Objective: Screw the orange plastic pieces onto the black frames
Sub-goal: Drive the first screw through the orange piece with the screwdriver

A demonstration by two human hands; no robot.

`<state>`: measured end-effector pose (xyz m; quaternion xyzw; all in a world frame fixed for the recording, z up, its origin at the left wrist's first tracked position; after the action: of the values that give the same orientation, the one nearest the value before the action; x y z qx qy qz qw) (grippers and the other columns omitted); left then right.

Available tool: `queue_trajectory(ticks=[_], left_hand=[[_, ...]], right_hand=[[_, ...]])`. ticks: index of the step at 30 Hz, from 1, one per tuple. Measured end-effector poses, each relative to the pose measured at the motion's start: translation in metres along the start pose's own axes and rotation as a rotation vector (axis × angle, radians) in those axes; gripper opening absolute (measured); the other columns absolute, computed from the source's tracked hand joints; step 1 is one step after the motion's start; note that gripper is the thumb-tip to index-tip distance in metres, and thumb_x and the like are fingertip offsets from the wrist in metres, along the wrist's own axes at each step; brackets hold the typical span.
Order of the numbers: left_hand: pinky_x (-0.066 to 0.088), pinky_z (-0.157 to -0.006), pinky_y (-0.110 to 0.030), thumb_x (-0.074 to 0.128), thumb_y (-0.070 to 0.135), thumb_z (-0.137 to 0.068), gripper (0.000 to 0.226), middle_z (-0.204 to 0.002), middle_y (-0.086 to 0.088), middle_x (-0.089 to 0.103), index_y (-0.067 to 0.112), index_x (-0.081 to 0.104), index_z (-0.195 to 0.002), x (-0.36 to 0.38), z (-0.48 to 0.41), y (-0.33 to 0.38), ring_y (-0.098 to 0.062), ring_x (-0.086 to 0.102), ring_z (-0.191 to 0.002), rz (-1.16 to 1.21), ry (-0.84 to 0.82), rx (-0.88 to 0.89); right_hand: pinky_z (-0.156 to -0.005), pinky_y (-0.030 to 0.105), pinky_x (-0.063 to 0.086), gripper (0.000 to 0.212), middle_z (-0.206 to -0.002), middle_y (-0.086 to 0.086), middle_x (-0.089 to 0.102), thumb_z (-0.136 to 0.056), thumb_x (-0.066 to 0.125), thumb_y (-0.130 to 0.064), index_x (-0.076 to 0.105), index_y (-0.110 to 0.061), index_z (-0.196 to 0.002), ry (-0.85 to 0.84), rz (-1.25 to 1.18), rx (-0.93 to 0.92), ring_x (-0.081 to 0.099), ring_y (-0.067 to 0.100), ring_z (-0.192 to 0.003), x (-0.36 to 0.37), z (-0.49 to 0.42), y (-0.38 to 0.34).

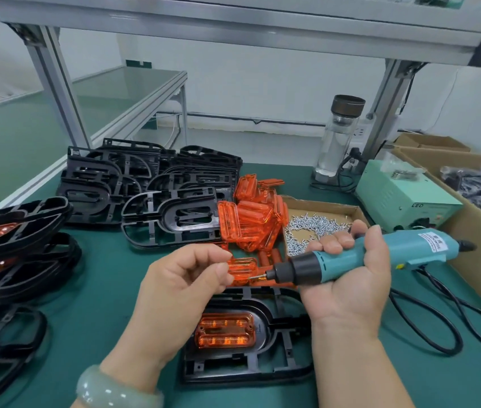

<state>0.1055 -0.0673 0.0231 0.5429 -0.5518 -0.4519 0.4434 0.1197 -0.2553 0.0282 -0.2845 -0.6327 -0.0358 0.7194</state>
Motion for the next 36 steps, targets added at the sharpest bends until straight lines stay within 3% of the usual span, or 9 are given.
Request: queue_trajectory(ticks=[5,10,14,18,24,36], left_hand=[[0.052,-0.063,-0.018,0.065,-0.004,-0.079,0.032,-0.071,-0.002,0.069,0.027,0.072,-0.084,0.006,0.002,0.001,-0.015,0.068,-0.069,0.089,-0.059,-0.038],[0.053,-0.054,-0.019,0.071,0.013,-0.068,0.008,-0.067,-0.01,0.069,0.016,0.075,-0.075,0.009,0.003,-0.003,-0.015,0.065,-0.06,0.23,-0.068,-0.255],[0.051,-0.046,-0.018,0.067,0.013,-0.064,0.016,-0.069,-0.014,0.067,0.004,0.07,-0.077,0.009,0.004,-0.008,-0.015,0.062,-0.054,0.383,-0.125,-0.423],[0.051,-0.045,-0.018,0.067,0.011,-0.064,0.011,-0.071,-0.015,0.068,0.007,0.075,-0.071,0.012,0.006,-0.011,-0.015,0.064,-0.054,0.41,-0.192,-0.509],[0.051,-0.045,-0.018,0.068,0.013,-0.063,0.012,-0.072,-0.015,0.068,0.008,0.076,-0.071,0.016,0.008,-0.014,-0.016,0.065,-0.055,0.433,-0.243,-0.569],[0.051,-0.044,-0.018,0.067,0.015,-0.067,0.015,-0.071,-0.016,0.066,0.004,0.071,-0.076,0.02,0.01,-0.017,-0.016,0.064,-0.055,0.457,-0.307,-0.572]], right_hand=[[-0.054,0.018,0.045,0.016,-0.06,-0.01,0.044,-0.077,0.06,-0.034,0.053,-0.022,-0.086,-0.031,0.036,-0.029,0.044,0.005,-0.047,-0.004,0.004,0.002],[-0.054,0.018,0.044,0.015,-0.062,-0.011,0.043,-0.08,0.058,-0.037,0.052,-0.023,-0.085,-0.028,0.029,-0.019,0.043,0.004,-0.048,-0.009,0.005,-0.003],[-0.053,0.018,0.045,0.017,-0.062,-0.012,0.043,-0.079,0.059,-0.037,0.051,-0.023,-0.084,-0.005,0.011,-0.015,0.044,0.003,-0.048,-0.009,0.004,-0.006],[-0.053,0.017,0.044,0.016,-0.062,-0.012,0.041,-0.081,0.057,-0.038,0.05,-0.024,-0.083,0.031,0.031,-0.012,0.043,0.003,-0.048,-0.004,0.007,-0.005],[-0.069,0.018,0.033,0.022,-0.074,-0.011,0.036,-0.098,0.038,-0.047,0.042,-0.029,-0.087,0.031,0.127,0.059,0.037,0.004,-0.066,-0.003,0.014,-0.009],[-0.069,0.02,0.03,0.02,-0.075,-0.01,0.033,-0.099,0.038,-0.046,0.038,-0.028,-0.09,0.02,0.125,0.073,0.034,0.005,-0.066,0.003,0.02,-0.008]])
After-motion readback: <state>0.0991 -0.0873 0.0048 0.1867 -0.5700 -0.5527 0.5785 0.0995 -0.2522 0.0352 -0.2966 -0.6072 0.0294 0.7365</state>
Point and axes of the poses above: each hand's wrist, its own z-axis away from the middle knuckle, its own x-axis out of the palm, y = z × x, the point moved 3 cm from there along -z, towards the middle knuckle
